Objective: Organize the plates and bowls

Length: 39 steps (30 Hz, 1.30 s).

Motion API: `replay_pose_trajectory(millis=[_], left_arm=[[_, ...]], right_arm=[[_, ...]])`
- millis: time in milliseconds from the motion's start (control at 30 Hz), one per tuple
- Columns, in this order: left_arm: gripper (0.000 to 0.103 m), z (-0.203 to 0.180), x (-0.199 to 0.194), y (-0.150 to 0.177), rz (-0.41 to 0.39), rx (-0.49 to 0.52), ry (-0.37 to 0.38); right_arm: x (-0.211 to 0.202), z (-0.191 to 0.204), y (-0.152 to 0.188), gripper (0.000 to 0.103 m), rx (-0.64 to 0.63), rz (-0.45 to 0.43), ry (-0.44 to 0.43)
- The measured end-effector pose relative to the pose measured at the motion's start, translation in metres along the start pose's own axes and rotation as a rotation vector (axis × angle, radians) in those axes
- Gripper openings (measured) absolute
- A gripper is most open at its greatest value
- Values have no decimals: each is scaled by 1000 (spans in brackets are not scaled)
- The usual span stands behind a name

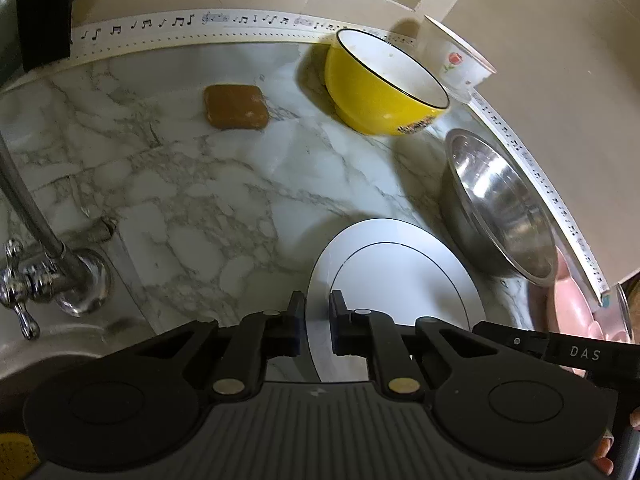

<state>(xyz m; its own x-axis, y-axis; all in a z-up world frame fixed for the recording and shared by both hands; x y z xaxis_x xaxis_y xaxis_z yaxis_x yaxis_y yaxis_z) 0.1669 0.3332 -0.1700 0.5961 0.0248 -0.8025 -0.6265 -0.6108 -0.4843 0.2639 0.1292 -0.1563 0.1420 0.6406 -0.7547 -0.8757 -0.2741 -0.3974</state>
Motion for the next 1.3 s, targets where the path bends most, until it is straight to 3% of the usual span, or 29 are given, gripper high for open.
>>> replay_pose_trajectory(millis=[533,1300], left_arm=[[10,-47,-20,31,12,37,99],[10,-194,-27,100,94,250,240]], right_arm=[[-54,-40,25,7,56,-34,4],[-197,-131,67,6,206,-190,89]])
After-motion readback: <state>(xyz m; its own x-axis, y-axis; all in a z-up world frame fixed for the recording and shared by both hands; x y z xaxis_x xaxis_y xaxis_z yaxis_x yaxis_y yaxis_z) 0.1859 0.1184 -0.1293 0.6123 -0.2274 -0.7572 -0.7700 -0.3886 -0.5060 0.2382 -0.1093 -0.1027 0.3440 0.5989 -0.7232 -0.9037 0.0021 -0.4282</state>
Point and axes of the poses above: each gripper's, at about its wrist camera, not at the fingertips, and x roughly the way its jaws point, z to its left, y to its underside, the point moved 5 cm from there along x, roughly the way its jaws point, and after that the axes turned 4 degrees about -y, right-handed, at the moved point
